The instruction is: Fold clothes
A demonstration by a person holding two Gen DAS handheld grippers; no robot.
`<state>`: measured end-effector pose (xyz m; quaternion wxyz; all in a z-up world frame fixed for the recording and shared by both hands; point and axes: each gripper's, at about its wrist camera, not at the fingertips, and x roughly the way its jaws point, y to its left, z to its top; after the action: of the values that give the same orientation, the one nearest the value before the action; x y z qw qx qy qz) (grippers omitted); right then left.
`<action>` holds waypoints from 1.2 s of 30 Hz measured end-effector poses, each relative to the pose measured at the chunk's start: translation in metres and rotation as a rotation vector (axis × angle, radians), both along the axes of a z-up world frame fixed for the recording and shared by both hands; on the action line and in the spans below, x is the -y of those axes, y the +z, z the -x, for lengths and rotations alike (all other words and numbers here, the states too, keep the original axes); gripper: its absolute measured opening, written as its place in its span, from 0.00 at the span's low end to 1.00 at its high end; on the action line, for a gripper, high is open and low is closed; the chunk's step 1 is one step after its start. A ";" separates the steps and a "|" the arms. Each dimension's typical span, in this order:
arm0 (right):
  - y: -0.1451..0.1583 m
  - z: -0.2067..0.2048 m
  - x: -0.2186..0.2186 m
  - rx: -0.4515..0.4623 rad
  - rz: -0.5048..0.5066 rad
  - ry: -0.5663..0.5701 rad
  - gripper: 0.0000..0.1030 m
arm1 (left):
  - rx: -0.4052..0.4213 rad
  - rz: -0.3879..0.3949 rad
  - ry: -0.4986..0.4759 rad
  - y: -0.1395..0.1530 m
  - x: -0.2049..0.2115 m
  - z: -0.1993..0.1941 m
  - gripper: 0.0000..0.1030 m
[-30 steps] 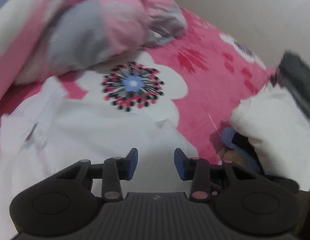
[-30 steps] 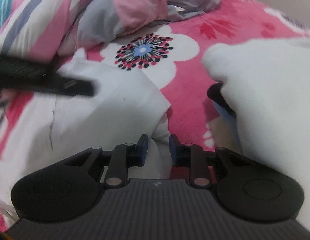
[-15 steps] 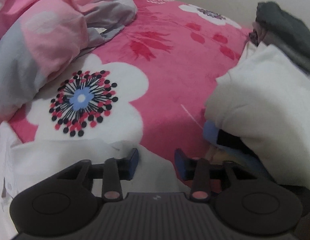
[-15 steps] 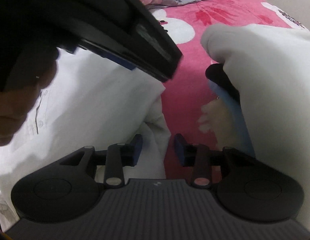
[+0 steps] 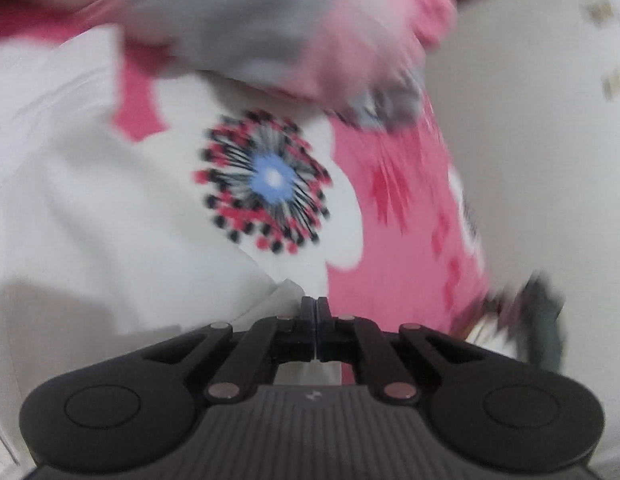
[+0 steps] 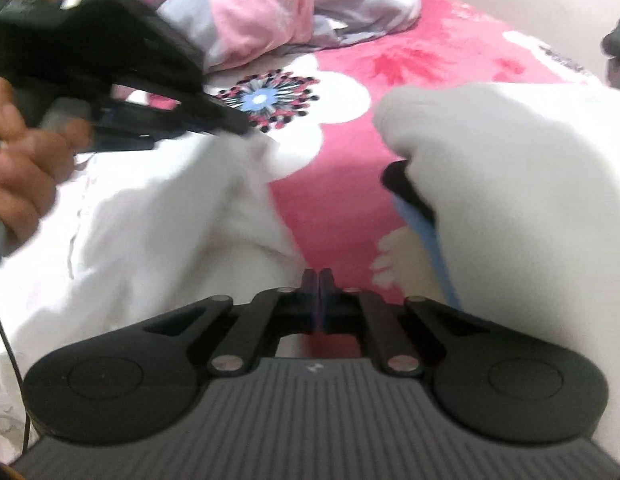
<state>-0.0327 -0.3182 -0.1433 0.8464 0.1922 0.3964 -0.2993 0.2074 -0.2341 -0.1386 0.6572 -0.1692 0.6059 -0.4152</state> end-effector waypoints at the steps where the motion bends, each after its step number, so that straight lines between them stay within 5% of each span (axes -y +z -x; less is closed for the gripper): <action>1: -0.001 0.000 0.000 -0.013 0.009 0.000 0.00 | -0.045 0.024 0.036 -0.006 -0.006 -0.005 0.01; 5: -0.004 0.000 -0.002 -0.025 0.041 0.029 0.00 | -0.291 0.164 0.158 -0.038 -0.028 -0.019 0.01; 9: 0.018 0.011 -0.005 0.135 0.058 0.083 0.02 | -0.379 0.185 0.203 -0.052 -0.033 -0.019 0.01; 13: 0.027 0.002 -0.003 0.201 0.050 0.170 0.25 | -0.398 0.195 0.196 -0.054 -0.027 -0.020 0.01; 15: 0.023 -0.008 -0.003 0.185 0.042 0.221 0.25 | -0.405 0.199 0.184 -0.053 -0.023 -0.020 0.01; 16: 0.021 -0.011 -0.002 0.174 0.034 0.235 0.25 | -0.407 0.202 0.178 -0.054 -0.021 -0.020 0.01; 18: 0.015 -0.016 0.001 0.150 0.019 0.239 0.01 | -0.411 0.213 0.162 -0.054 -0.016 -0.018 0.01; 23: -0.007 -0.018 0.008 0.049 -0.015 0.210 0.00 | -0.370 0.192 0.228 -0.058 -0.025 -0.028 0.03; 31: -0.007 -0.017 0.005 0.046 -0.017 0.200 0.00 | 0.006 0.065 0.028 0.018 -0.034 -0.007 0.33; 34: -0.006 -0.016 0.005 0.045 -0.016 0.201 0.00 | 0.244 -0.064 -0.227 0.044 -0.021 0.034 0.48; 36: -0.007 -0.017 0.007 0.045 -0.017 0.201 0.00 | 0.367 -0.147 -0.394 0.049 -0.008 0.063 0.50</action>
<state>-0.0155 -0.3255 -0.1499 0.8792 0.1652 0.3971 -0.2051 0.1447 -0.2257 -0.0898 0.6732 0.0779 0.5264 -0.5134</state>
